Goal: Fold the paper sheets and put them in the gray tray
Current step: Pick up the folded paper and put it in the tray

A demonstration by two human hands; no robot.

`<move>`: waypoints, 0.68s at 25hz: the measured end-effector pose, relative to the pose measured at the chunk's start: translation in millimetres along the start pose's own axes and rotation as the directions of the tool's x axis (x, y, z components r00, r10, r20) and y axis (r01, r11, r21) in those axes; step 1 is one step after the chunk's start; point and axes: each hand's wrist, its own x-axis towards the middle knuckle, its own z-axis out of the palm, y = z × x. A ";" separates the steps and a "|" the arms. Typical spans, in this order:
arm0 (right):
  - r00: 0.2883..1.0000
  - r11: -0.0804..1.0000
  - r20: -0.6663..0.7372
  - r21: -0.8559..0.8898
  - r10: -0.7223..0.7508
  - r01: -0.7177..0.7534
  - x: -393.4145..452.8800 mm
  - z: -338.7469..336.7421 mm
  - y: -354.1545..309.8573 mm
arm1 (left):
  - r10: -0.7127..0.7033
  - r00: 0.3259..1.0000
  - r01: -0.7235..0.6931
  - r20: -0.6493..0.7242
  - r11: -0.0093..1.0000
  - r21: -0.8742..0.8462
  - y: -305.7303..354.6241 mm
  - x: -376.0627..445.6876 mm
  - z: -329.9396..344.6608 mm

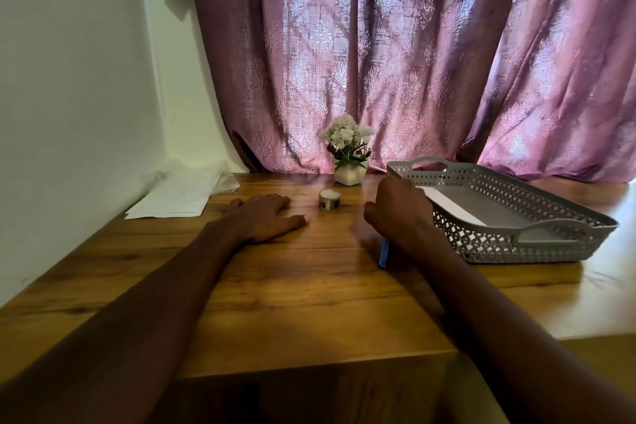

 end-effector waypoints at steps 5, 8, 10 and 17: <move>0.993 0.999 0.117 -0.037 -0.013 0.018 -17.9 -2.6 12.0 | -0.004 1.000 0.004 0.014 1.000 -0.011 2.5 -4.3 -2.9; 0.987 0.997 0.160 0.071 0.025 -0.037 -8.6 3.6 17.3 | 0.003 1.000 -0.003 0.009 1.000 -0.027 1.8 -5.5 -2.2; 0.994 0.989 0.104 0.134 0.041 -0.055 4.9 6.3 16.5 | 0.005 1.000 -0.005 0.010 1.000 -0.029 1.9 -5.5 -2.5; 0.998 0.996 0.060 0.093 0.001 -0.006 22.0 33.0 1.7 | 0.002 1.000 -0.002 -0.002 0.999 -0.036 0.6 -2.1 -1.8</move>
